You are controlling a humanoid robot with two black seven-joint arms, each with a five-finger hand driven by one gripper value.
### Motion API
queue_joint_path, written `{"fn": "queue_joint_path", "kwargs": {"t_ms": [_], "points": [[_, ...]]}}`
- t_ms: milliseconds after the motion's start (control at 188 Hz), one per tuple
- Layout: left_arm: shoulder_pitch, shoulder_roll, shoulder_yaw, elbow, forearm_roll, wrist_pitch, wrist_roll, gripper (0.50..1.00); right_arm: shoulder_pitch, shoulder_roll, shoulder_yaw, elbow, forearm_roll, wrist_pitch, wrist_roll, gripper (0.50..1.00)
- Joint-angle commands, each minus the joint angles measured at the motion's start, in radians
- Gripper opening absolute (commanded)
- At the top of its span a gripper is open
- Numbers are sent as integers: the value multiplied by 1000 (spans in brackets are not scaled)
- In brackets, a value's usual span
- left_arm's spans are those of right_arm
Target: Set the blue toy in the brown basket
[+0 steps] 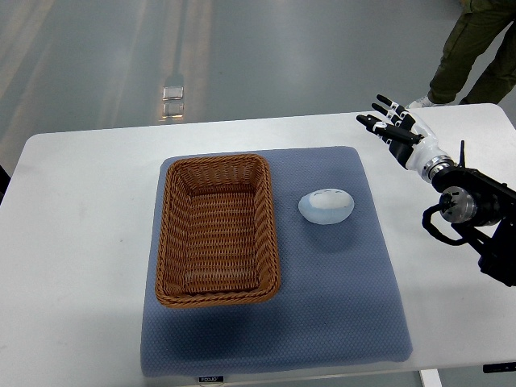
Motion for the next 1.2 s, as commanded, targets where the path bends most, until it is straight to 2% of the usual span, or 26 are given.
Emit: {"fn": "queue_joint_path", "kwargs": {"t_ms": [0, 954, 1194], "points": [[1, 0, 1, 0, 0, 0, 0, 1000, 0, 1, 0, 0, 0, 0, 0, 913], [6, 0, 0, 2, 0, 0, 0, 1000, 6, -6, -14, 11, -57, 2, 2, 913], [9, 0, 0, 2, 0, 0, 0, 1000, 14, -7, -15, 14, -108, 51, 2, 913]]}}
